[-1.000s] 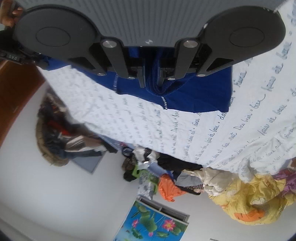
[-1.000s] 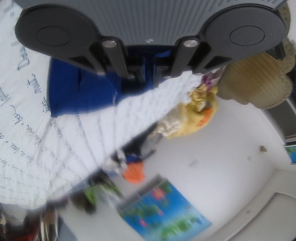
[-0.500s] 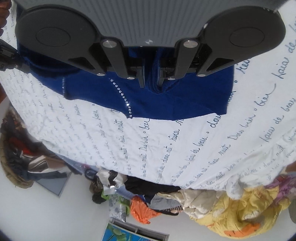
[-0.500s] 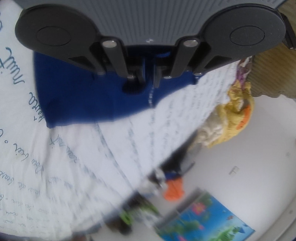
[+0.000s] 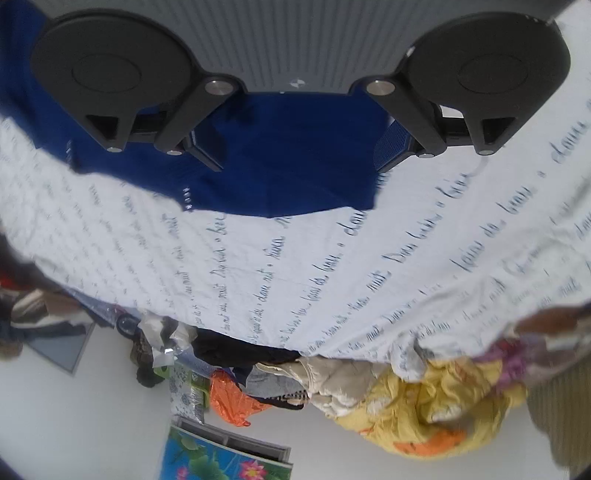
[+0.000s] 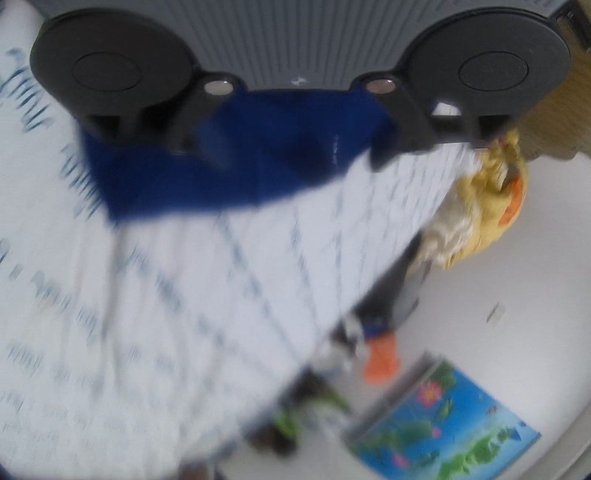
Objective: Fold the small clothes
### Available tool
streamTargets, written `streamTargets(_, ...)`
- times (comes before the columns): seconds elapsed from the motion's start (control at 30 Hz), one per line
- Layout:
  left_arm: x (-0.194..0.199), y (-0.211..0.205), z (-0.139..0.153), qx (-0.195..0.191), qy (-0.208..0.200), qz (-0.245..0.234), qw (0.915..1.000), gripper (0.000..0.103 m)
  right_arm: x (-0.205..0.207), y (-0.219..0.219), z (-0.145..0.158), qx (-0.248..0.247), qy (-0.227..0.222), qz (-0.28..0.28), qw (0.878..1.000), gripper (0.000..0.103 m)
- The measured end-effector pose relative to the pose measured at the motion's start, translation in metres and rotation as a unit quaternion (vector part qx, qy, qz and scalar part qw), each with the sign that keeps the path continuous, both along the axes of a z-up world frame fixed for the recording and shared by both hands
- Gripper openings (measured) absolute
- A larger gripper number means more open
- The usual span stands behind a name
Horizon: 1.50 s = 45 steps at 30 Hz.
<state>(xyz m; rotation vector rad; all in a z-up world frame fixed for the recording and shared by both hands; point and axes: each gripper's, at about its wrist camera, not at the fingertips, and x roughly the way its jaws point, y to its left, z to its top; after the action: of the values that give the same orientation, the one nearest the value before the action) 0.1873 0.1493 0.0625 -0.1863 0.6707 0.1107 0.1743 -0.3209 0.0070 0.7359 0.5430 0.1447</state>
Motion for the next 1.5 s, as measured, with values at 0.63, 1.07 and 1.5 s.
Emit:
streamTargets(0.63, 0.024, -0.057, -0.032, 0.313, 0.019, 0.013, 0.9494, 0.1, -0.019, 0.061, 0.001, -0.244, 0.01, 0.102, 0.964, 0.085)
streamTargets(1.07, -0.062, 0.025, 0.0, 0.067, -0.004, -0.065, 0.9957, 0.098, -0.106, 0.019, 0.007, -0.254, -0.013, 0.076, 0.964, 0.086)
streamTargets(1.5, -0.134, 0.044, -0.049, -0.008, -0.001, -0.173, 0.9849, 0.059, -0.179, 0.027, -0.012, -0.242, -0.031, 0.149, 0.958, 0.06)
